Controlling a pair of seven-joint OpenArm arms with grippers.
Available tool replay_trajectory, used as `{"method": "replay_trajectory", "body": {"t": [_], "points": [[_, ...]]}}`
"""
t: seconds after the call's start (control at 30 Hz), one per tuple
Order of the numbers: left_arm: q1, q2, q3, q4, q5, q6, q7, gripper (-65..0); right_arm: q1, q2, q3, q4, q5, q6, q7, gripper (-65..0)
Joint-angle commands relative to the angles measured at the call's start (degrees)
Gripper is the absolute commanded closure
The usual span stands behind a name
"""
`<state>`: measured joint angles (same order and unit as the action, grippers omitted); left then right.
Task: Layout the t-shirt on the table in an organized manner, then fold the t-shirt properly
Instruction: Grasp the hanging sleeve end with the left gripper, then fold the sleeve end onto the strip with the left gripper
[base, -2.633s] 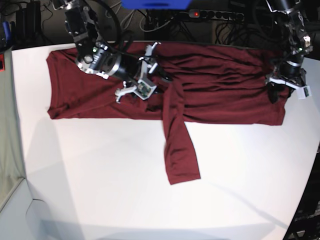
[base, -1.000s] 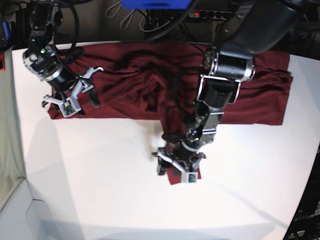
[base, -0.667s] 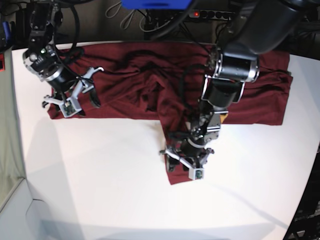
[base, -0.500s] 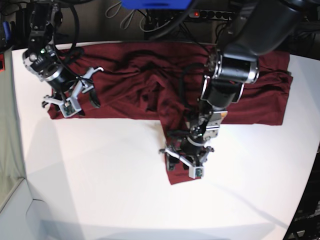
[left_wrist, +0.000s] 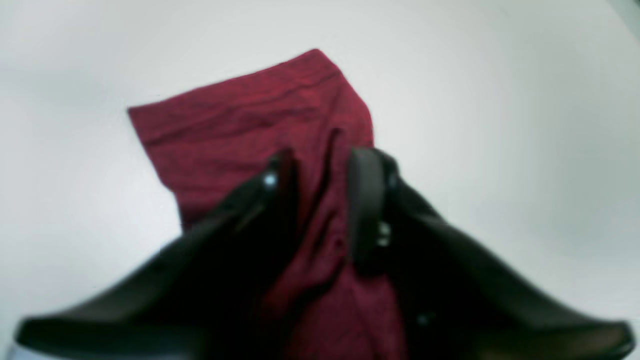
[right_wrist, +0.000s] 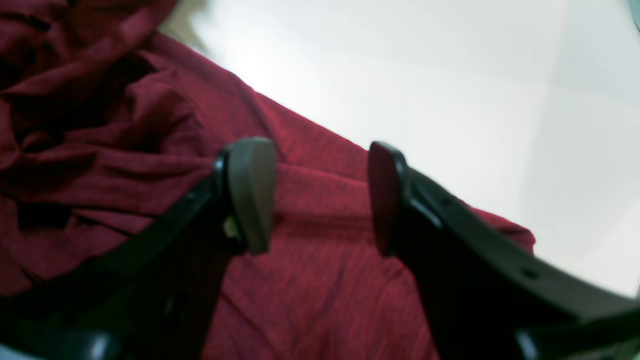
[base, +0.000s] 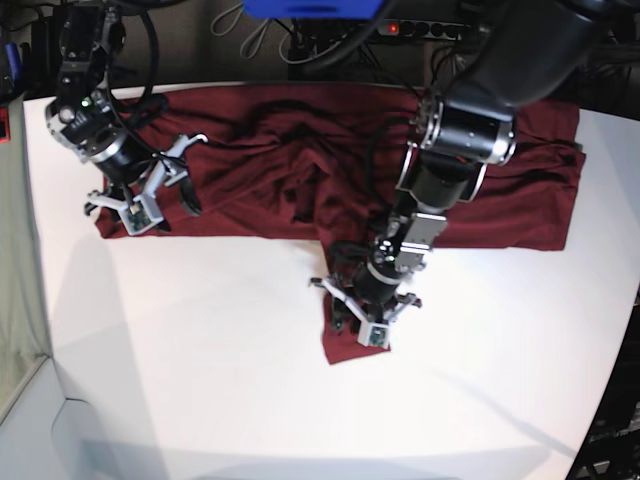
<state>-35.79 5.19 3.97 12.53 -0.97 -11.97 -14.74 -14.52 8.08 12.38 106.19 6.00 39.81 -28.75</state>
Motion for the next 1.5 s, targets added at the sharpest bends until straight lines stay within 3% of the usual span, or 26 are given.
{"method": "replay_trajectory", "body": {"t": [0.0,0.13,0.3,0.43,0.53,0.63,0.73,0.93,1.13,1.47], "points": [[0.1,0.0,0.6,0.0,0.7,1.5,3.8,-12.0,0.3,0.5,0.3,1.0,0.8,0.2,1.4,-30.6],[1.1,-1.5,0.5,0.1,1.6,7.4,3.8,0.0,0.2,0.5,0.3,1.0,0.8,0.2,1.4,-30.6],[1.4,-3.3,-0.3,0.8,0.2,7.6,3.5,-0.2,0.2,0.5,0.3,0.8,0.8,0.2,1.4,-30.6],[2.8,-3.9,-4.4,6.2,-8.0,7.1,3.7,-0.2,0.2,0.5,0.3,0.6,0.7,0.2,1.4,-30.6],[6.8,-5.2,-5.2,15.3,-13.7,4.3,3.9,-0.2,0.2,0.5,0.3,0.6,0.7,0.2,1.4,-30.6],[12.2,-5.9,-5.4,28.5,-19.2,2.8,9.5,-0.2,0.2,0.6,0.3,0.5,0.6,0.2,1.4,-30.6],[16.8,-8.0,-5.5,41.5,-23.8,2.8,14.5,-0.2,0.2,0.6,0.1,0.5,0.6,0.2,1.4,-30.6],[25.3,-13.5,-5.6,59.7,-36.3,3.2,15.5,-0.2,0.3,0.5,0.0,0.5,0.8,0.2,1.4,-30.6],[34.3,-17.5,-9.1,66.4,-51.1,3.0,15.1,-0.2,0.4,0.5,0.0,0.4,0.8,0.2,1.4,-30.6],[48.6,-17.1,-20.5,73.8,-60.4,2.8,15.1,-0.2,0.3,0.4,-0.1,0.3,0.8,0.2,1.4,-30.6]]}}
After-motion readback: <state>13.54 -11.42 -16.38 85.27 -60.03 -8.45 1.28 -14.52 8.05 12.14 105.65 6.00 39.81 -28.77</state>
